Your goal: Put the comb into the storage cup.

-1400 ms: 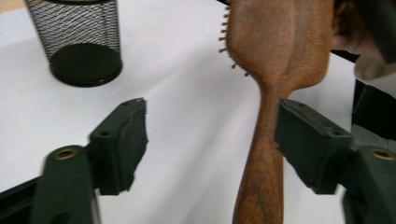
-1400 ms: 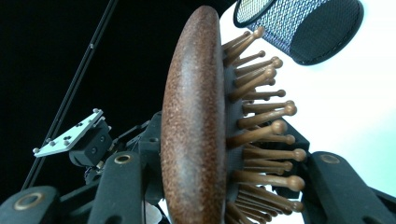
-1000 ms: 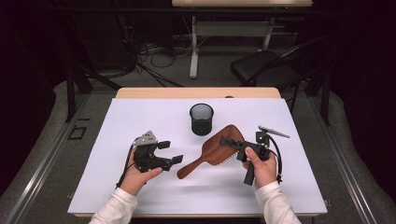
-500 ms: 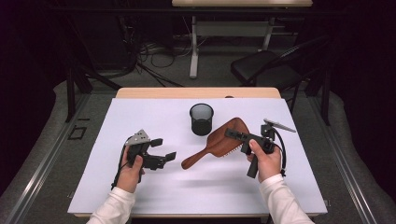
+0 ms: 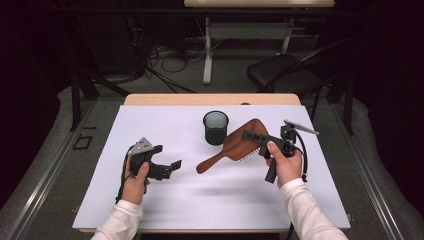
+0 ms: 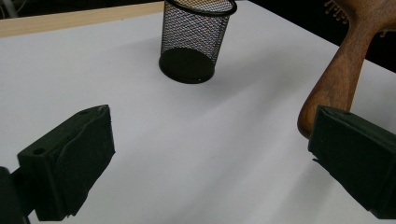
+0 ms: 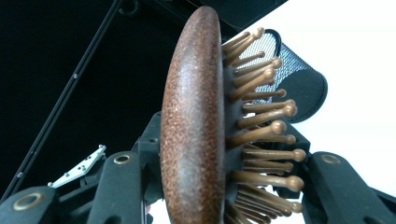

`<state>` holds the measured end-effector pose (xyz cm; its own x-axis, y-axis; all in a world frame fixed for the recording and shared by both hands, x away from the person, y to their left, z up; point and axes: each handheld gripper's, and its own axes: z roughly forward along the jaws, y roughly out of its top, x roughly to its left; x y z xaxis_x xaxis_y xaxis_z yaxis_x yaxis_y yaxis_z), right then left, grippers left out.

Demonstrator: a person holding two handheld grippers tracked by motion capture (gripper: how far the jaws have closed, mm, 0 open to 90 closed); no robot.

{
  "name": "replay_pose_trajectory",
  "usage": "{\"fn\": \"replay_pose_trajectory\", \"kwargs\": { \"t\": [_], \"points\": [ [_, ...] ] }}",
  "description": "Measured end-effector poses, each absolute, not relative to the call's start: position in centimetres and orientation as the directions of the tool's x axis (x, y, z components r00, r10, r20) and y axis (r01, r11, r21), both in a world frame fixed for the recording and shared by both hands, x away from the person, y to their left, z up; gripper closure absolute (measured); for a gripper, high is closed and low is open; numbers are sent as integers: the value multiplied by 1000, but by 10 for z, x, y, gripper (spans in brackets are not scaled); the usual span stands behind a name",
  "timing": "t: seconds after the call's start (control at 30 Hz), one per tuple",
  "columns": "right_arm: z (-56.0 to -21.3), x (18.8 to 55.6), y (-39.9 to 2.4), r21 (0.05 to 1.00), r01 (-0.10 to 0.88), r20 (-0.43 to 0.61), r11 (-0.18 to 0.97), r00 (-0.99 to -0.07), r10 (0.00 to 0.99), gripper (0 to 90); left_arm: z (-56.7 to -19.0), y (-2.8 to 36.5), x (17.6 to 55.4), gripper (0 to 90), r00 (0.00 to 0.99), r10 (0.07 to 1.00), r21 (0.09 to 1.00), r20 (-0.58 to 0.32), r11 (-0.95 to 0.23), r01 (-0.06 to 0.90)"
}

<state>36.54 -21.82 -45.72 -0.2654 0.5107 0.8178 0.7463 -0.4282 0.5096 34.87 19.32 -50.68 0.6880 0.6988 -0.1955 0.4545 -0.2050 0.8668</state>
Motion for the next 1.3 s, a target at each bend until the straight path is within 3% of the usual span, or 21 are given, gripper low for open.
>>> {"fn": "replay_pose_trajectory", "kwargs": {
  "t": [1.3],
  "points": [
    [-398,408,-216,580,684,750,-443,-237,617,493,-510,198,349,8,662,723,868,-197,-185,460]
  ]
}}
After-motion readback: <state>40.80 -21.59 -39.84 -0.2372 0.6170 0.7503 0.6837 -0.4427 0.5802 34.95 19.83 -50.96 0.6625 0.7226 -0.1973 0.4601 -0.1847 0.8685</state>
